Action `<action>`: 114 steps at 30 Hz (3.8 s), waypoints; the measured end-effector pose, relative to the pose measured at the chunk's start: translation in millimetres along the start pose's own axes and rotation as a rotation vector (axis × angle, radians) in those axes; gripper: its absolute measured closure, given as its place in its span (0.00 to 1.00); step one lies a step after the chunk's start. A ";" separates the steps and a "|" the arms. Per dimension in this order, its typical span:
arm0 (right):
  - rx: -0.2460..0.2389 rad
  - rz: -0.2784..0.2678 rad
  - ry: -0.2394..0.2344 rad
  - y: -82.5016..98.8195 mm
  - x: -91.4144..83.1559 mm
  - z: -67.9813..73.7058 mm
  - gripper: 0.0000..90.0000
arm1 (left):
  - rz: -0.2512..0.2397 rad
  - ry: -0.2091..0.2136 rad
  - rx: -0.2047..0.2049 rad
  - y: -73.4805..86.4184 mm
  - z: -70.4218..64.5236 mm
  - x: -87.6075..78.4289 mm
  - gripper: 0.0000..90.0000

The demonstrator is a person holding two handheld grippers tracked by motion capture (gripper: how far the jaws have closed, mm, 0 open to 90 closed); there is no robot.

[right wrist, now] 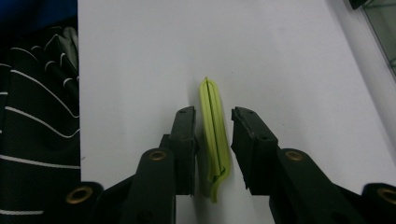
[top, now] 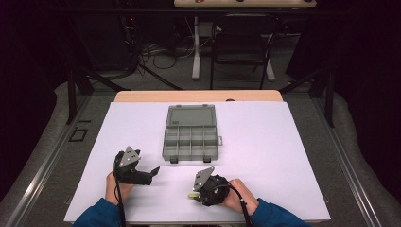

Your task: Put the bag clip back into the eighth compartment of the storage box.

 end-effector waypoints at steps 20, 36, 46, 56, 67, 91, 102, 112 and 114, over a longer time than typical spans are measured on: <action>-0.027 0.035 0.017 0.8 3.2 2.8 0.89 | 0.000 0.004 0.004 -0.1 -0.5 -0.1 0.00; 0.000 -0.001 0.039 0.6 -4.9 -2.6 0.89 | 0.002 0.002 0.008 0.0 -0.5 -0.7 0.00; 0.031 -0.013 0.063 2.6 -9.7 -8.6 0.89 | 0.001 0.001 0.009 0.0 -0.7 -0.9 0.00; 0.051 -0.030 0.093 5.0 -15.2 -15.9 0.89 | 0.002 0.000 0.011 0.0 -0.8 -0.8 0.00; 0.077 -0.049 0.131 8.6 -22.2 -26.5 0.89 | -0.002 0.002 0.006 -0.1 -1.0 -1.0 0.00; 0.167 -0.082 0.213 17.3 -38.8 -48.3 0.89 | 0.002 -0.001 0.009 -0.1 -2.0 -0.3 0.00; 0.179 -0.089 0.251 20.4 -46.0 -56.1 0.89 | 0.000 -0.002 0.016 -0.4 -2.0 -0.6 0.00; 0.193 -0.113 0.291 19.5 -57.6 -65.0 0.89 | 0.001 -0.001 0.014 -0.5 -2.4 -0.1 0.00; 0.191 -0.115 0.295 19.2 -58.9 -66.1 0.89 | 0.000 -0.001 0.013 -0.5 -2.6 0.0 0.00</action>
Point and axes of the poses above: each handheld gripper's, and its own axes: x roughly forward along the jaws, y roughly out of its underside, z roughly to its left, the point moved 4 cm from there along x, roughly forward along the jaws, and after that the axes turned 3 degrees about z, right-handed, at the moved point
